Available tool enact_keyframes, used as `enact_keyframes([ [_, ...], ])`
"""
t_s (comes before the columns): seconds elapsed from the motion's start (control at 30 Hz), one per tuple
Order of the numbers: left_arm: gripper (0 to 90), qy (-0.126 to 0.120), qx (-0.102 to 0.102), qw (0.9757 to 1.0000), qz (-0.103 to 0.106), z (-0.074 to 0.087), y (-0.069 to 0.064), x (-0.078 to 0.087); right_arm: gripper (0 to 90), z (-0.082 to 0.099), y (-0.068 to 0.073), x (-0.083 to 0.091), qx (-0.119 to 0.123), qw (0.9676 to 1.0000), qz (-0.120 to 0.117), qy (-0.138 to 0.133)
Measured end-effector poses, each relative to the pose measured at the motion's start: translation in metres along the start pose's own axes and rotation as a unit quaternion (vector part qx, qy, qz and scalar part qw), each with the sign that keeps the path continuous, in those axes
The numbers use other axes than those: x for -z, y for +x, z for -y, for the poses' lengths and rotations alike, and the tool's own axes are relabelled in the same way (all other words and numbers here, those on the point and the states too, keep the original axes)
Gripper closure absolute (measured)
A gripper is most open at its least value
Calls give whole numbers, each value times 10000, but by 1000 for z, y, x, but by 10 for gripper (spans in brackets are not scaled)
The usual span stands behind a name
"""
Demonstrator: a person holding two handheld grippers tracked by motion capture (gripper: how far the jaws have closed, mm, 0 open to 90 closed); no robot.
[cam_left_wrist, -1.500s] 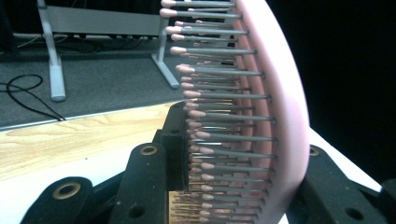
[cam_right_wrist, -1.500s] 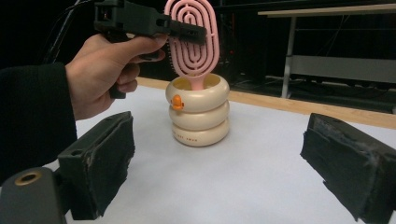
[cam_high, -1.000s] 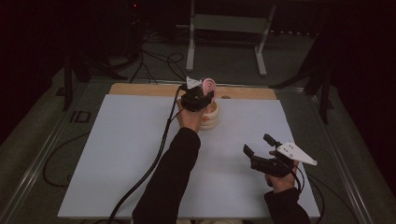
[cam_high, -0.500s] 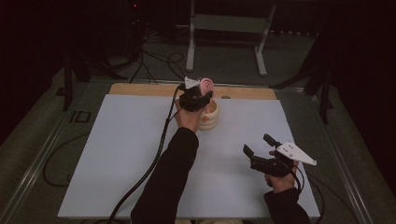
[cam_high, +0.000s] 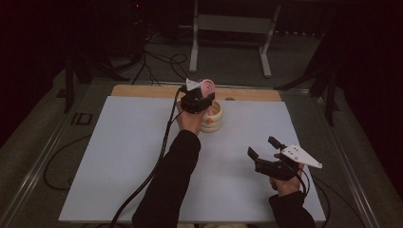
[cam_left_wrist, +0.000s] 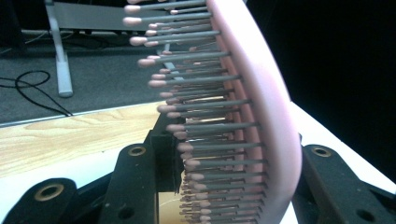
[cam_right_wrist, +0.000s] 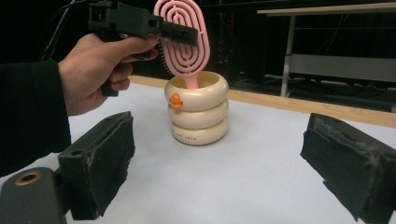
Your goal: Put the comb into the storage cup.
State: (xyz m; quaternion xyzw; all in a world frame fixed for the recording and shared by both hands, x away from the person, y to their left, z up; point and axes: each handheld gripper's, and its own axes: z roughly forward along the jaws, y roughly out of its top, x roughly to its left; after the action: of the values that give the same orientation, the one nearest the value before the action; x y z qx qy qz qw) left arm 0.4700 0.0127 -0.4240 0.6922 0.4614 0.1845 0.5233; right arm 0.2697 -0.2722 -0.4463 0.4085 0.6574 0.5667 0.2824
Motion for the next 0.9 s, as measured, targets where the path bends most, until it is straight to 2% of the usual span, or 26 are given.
enact_keyframes([
  [0.9, 537, 1, 139, 9999, -93, 5, 14, 4, 88, 0, 0, 0, 16, 10000, 10, -8],
])
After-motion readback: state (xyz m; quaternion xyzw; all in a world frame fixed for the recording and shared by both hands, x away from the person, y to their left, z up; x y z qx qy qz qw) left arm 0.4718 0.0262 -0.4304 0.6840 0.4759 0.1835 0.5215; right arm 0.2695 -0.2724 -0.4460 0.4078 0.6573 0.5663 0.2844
